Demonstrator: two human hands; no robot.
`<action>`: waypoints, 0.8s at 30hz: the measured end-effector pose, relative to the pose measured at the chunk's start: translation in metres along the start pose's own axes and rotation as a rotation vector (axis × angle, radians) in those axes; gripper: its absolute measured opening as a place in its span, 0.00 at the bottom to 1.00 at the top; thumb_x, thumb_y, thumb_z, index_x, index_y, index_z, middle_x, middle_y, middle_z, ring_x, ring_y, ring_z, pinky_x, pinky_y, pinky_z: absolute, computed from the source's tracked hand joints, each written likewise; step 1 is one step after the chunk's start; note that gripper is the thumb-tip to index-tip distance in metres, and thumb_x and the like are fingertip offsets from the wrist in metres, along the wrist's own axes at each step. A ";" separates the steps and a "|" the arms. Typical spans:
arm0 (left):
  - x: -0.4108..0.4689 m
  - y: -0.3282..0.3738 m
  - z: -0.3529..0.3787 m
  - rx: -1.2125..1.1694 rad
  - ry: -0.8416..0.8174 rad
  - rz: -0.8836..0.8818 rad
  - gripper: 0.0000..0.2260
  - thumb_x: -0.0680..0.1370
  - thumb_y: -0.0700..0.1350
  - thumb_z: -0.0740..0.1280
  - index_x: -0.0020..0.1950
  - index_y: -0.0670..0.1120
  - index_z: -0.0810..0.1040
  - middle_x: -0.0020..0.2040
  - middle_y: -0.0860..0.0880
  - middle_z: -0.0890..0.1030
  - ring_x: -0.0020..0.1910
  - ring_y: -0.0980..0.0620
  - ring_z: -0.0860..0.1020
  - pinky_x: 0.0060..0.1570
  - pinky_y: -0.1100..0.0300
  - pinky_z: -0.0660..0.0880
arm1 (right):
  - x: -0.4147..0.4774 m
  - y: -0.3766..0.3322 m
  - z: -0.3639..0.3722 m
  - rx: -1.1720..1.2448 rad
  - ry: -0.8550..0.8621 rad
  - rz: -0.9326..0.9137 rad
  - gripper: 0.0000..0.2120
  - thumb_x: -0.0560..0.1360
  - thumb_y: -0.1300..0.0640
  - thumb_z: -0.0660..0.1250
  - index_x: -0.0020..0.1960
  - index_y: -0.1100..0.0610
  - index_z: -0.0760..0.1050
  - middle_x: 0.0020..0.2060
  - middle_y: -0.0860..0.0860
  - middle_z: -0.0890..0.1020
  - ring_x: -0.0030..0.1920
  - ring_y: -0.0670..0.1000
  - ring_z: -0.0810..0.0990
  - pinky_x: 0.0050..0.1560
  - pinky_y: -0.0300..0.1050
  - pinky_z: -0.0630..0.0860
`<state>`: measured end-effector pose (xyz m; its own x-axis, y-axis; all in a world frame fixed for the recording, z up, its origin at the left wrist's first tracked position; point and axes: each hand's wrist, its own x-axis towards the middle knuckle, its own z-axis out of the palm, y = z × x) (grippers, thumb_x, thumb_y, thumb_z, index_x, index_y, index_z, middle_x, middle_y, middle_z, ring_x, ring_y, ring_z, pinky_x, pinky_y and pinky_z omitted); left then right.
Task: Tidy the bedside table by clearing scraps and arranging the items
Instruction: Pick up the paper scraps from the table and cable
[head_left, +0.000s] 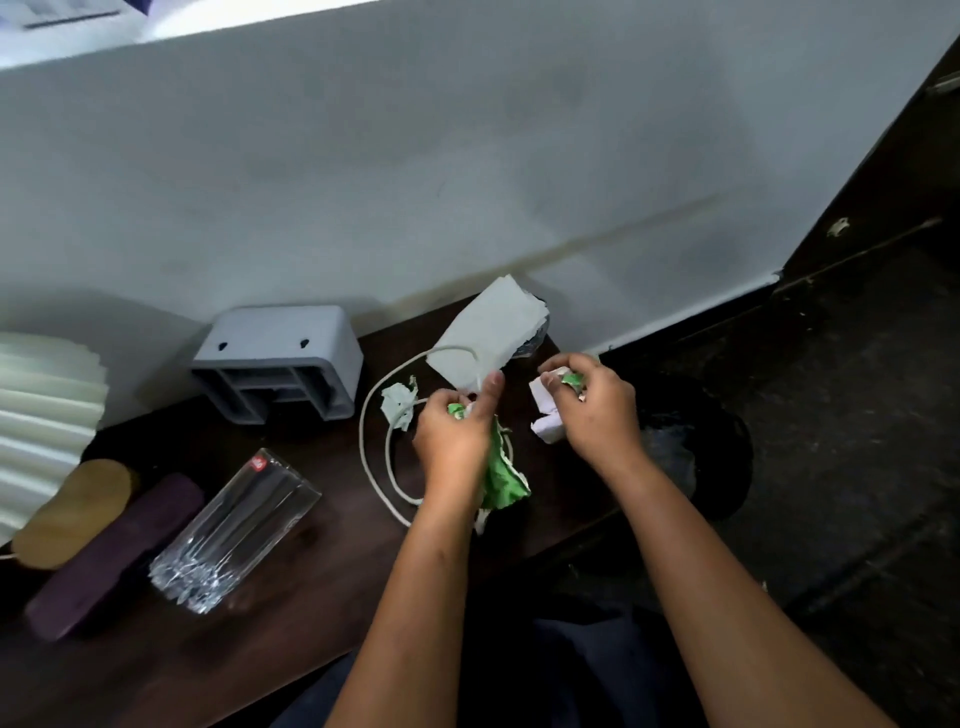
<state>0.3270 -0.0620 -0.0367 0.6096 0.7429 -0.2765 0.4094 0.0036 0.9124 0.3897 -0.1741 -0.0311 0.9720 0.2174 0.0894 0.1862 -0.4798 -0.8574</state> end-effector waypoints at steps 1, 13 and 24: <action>0.002 0.002 -0.006 -0.056 0.019 -0.048 0.21 0.66 0.68 0.66 0.34 0.50 0.70 0.28 0.51 0.73 0.29 0.50 0.71 0.32 0.58 0.66 | -0.001 -0.005 0.004 0.045 0.006 0.000 0.01 0.72 0.57 0.69 0.43 0.53 0.80 0.35 0.48 0.79 0.39 0.48 0.76 0.35 0.35 0.67; 0.016 -0.009 -0.051 -0.472 0.239 -0.226 0.14 0.69 0.40 0.73 0.32 0.49 0.68 0.31 0.49 0.73 0.28 0.52 0.70 0.32 0.60 0.70 | -0.002 -0.028 0.043 0.489 0.062 0.174 0.07 0.68 0.61 0.74 0.37 0.54 0.76 0.32 0.49 0.79 0.31 0.43 0.76 0.34 0.37 0.73; 0.019 -0.017 -0.093 -0.475 0.262 -0.223 0.10 0.72 0.37 0.68 0.35 0.48 0.70 0.32 0.45 0.74 0.33 0.47 0.72 0.35 0.55 0.71 | -0.008 -0.055 0.126 -0.293 -0.193 -0.213 0.10 0.75 0.59 0.65 0.56 0.57 0.78 0.54 0.60 0.78 0.52 0.63 0.78 0.50 0.50 0.74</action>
<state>0.2683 0.0139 -0.0293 0.3310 0.8302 -0.4486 0.1227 0.4335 0.8928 0.3541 -0.0425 -0.0486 0.8679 0.4797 0.1289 0.4402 -0.6225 -0.6471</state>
